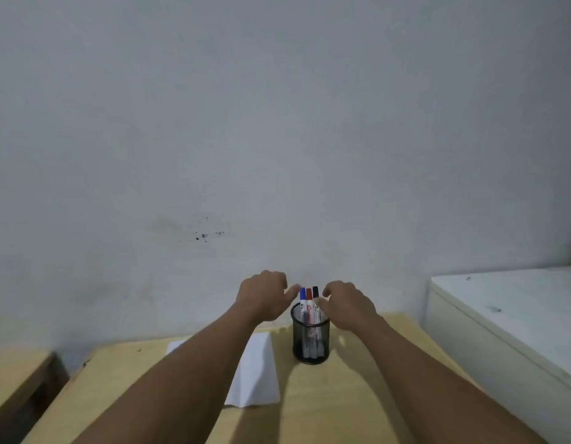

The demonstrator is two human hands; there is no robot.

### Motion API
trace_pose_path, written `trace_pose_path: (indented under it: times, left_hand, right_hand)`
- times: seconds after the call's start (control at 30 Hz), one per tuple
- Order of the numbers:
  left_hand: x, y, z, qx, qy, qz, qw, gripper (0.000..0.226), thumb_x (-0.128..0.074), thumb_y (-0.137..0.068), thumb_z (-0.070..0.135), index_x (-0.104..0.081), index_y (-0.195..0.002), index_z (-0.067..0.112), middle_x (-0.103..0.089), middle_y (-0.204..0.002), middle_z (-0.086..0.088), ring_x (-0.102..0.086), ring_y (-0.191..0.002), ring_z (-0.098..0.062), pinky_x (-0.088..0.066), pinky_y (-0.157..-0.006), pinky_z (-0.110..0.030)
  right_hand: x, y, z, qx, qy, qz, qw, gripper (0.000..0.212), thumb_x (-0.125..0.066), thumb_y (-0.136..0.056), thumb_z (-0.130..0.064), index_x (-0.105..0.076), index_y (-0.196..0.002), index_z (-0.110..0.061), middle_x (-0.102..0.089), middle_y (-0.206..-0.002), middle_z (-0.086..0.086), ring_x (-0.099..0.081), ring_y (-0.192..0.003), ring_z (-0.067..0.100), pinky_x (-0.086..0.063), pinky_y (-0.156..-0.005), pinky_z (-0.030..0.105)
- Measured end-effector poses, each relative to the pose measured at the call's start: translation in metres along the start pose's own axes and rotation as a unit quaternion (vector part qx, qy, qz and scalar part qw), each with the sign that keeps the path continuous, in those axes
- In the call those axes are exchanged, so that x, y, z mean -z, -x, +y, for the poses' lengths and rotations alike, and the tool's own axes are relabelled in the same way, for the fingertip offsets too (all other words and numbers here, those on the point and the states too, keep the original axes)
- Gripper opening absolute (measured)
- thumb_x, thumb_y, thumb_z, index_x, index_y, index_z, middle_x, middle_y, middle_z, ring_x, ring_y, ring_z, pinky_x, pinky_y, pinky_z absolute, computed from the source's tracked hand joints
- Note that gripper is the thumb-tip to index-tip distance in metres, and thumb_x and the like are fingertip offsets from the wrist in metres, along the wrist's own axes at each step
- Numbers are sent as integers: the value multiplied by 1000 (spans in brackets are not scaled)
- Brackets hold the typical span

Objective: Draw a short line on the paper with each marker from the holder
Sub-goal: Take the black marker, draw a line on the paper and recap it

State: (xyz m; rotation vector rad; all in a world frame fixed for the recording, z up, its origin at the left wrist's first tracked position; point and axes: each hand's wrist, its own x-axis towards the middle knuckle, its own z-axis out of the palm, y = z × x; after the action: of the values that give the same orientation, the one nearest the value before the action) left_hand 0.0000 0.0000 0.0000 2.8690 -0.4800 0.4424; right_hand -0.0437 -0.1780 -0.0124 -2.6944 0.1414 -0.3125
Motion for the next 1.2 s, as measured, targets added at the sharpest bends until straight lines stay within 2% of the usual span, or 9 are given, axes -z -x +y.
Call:
trace_pose_path:
  times: [0.23, 0.4, 0.53, 0.63, 0.73, 0.83, 0.9, 1.1, 1.2]
  left_hand:
    - [-42, -42, 23, -9, 62, -29, 998, 47, -43, -96, 53, -62, -126, 21, -69, -116, -2, -62, -108, -25, -46, -79, -36]
    - [-58, -56, 28, -11, 128, -43, 991, 30, -54, -94, 39, -76, -103, 21, -70, -108, -3, -65, -97, -25, -52, -75, -35]
    - [-57, -57, 31, 3, 208, -20, 978, 18, -63, -87, 38, -76, -86, 26, -67, -109, 3, -63, -102, -21, -53, -84, -44]
    - [-44, -54, 37, 7, 255, -13, 967, 15, -64, -87, 36, -74, -89, 24, -66, -117, 4, -60, -111, -20, -48, -95, -45]
    - [-22, -51, 41, 11, 270, 12, 963, 22, -60, -90, 38, -73, -97, 21, -66, -122, 0, -60, -113, -23, -44, -100, -49]
    - [7, -44, 40, 20, 325, 42, 944, 25, -54, -88, 40, -69, -98, 23, -68, -117, 2, -62, -106, -22, -47, -97, -50]
    - [30, -36, 35, 26, 355, 73, 932, 20, -54, -89, 38, -66, -96, 24, -68, -116, 3, -63, -105, -21, -48, -96, -49]
    - [79, -3, -3, 48, 359, 95, 927, 25, -60, -91, 39, -76, -99, 20, -71, -120, 2, -61, -116, -19, -47, -100, -49]
    - [92, 18, -28, 75, 306, 125, 941, 22, -59, -90, 43, -70, -77, 30, -71, -113, 9, -60, -111, -18, -43, -96, -55]
  right_hand:
    - [-30, -34, 19, -48, -126, -34, 990, 44, -67, -90, -47, -71, -117, -12, -72, -117, 8, -68, -102, 26, -56, -88, 39]
    - [-38, -40, 28, -33, -185, -36, 982, 28, -69, -93, -31, -78, -105, -8, -67, -93, 8, -59, -86, 23, -46, -73, 32]
    - [-39, -38, 31, -52, -236, -29, 970, 21, -73, -90, -24, -79, -106, -11, -72, -107, 10, -62, -94, 24, -43, -77, 29]
    - [-30, -34, 25, -57, -263, -8, 963, 13, -75, -85, -33, -76, -91, -21, -75, -105, 7, -67, -102, 26, -49, -89, 36]
    - [-17, -37, 16, -43, -285, 19, 957, 29, -72, -69, -53, -67, -75, -25, -72, -89, -7, -66, -93, 21, -49, -98, 53]
    - [7, -28, -9, -18, -325, 20, 945, 19, -77, -84, -30, -71, -94, -14, -75, -95, 6, -67, -88, 21, -52, -77, 32]
    - [16, -23, -23, 6, -326, 6, 945, 19, -75, -89, -14, -72, -105, -4, -74, -96, 10, -68, -89, 21, -50, -74, 27]
    - [20, -2, -75, 65, -316, -8, 946, 6, -78, -87, -18, -74, -89, -14, -77, -91, 19, -73, -91, 34, -57, -84, 40]
    - [16, 8, -104, 80, -303, -25, 949, 19, -82, -83, -19, -75, -92, -5, -75, -80, 12, -75, -92, 32, -51, -68, 28]
